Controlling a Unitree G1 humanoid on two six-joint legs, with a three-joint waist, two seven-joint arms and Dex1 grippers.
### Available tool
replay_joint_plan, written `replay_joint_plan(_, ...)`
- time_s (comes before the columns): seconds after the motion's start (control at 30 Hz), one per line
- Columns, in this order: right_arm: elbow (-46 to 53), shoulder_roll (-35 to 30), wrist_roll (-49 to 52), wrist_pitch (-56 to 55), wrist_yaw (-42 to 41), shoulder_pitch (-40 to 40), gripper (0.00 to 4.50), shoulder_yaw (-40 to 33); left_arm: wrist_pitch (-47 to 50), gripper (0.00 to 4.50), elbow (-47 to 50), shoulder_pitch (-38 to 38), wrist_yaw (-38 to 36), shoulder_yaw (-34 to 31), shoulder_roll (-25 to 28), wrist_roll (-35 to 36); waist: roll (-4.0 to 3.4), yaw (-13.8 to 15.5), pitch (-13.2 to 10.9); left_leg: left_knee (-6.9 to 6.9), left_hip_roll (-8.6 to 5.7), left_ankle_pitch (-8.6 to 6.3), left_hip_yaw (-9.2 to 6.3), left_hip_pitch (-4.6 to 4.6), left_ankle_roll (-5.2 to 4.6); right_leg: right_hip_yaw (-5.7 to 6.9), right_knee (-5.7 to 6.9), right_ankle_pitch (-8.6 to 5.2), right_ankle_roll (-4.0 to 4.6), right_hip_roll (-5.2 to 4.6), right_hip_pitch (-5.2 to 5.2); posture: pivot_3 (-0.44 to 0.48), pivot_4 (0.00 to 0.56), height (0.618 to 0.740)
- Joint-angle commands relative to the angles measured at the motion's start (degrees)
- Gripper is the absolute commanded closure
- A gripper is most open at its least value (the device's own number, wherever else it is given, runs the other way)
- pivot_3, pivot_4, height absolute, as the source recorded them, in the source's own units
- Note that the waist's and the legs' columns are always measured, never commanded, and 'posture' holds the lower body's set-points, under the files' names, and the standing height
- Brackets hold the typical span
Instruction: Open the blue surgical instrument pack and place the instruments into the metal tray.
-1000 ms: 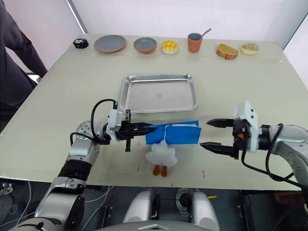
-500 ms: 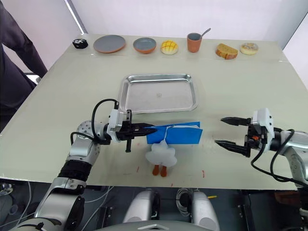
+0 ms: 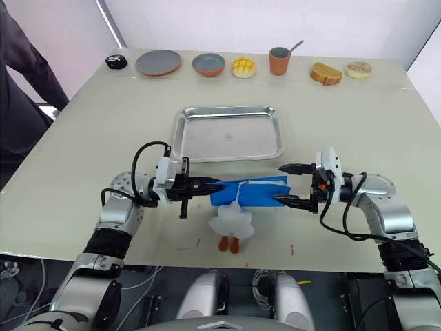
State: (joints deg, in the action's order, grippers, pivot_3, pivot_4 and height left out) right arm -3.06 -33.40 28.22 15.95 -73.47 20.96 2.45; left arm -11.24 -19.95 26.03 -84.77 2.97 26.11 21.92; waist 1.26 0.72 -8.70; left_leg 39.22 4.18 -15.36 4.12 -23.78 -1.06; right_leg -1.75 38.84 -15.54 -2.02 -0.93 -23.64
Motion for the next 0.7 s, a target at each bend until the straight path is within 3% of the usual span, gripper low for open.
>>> replay_joint_plan(0.03, 0.8, 0.2, 0.2, -0.7, -0.7, 0.8, 1.93, 0.0, -0.9, 4.5, 1.3, -0.4, 0.0, -0.1, 0.3, 0.4, 0.0, 0.0, 0.0, 0.0, 0.0, 0.0, 0.0, 0.0, 0.0, 0.0, 0.0, 0.0, 0.0, 0.0, 0.0, 0.0, 0.15, 0.74)
replay_joint_plan(0.07, 0.8, 0.3, 0.1, -0.8, -0.7, 0.8, 2.51, 0.2, -0.9, 4.5, 1.3, -0.5, 0.0, -0.1, 0.3, 0.4, 0.0, 0.0, 0.0, 0.0, 0.0, 0.0, 0.0, 0.0, 0.0, 0.0, -0.01, 0.0, 0.0, 0.0, 0.0, 0.0, 0.15, 0.74)
replay_joint_plan(0.57, -1.2, 2.1, -1.7, -3.6, 0.2, 1.4, 2.51, 0.3, -1.1, 4.5, 0.3, -0.2, -0.1, -0.4, 0.1, 0.5, 0.0, 0.0, 0.0, 0.0, 0.0, 0.0, 0.0, 0.0, 0.0, 0.0, 0.01, 0.0, 0.0, 0.0, 0.0, 0.0, 0.15, 0.74)
replay_joint_plan(0.6, -1.3, 2.2, -1.6, -3.7, 0.2, 1.4, 3.06, 0.3, -1.1, 4.5, 0.3, -0.2, -0.1, -0.4, 0.2, 0.6, 0.0, 0.0, 0.0, 0.0, 0.0, 0.0, 0.0, 0.0, 0.0, 0.0, 0.0, 0.0, 0.0, 0.0, 0.0, 0.0, 0.15, 0.74)
replay_joint_plan(0.67, -1.3, 2.6, -1.4, -3.6, 0.2, 1.5, 3.51, 0.2, -1.0, 4.5, 0.3, -0.3, -0.1, -0.4, 0.2, 0.6, 0.0, 0.0, 0.0, 0.0, 0.0, 0.0, 0.01, 0.0, 0.0, 0.0, 0.0, 0.0, 0.0, 0.0, 0.0, 0.0, 0.15, 0.74)
replay_joint_plan(0.7, -1.4, 2.7, -1.3, -3.5, 0.2, 1.5, 4.22, 0.2, -0.9, 4.5, 0.4, -0.3, -0.1, -0.4, 0.2, 0.6, 0.0, 0.0, 0.0, 0.0, 0.0, 0.0, 0.01, 0.0, 0.0, 0.0, 0.0, 0.0, 0.0, 0.0, 0.0, 0.0, 0.15, 0.74)
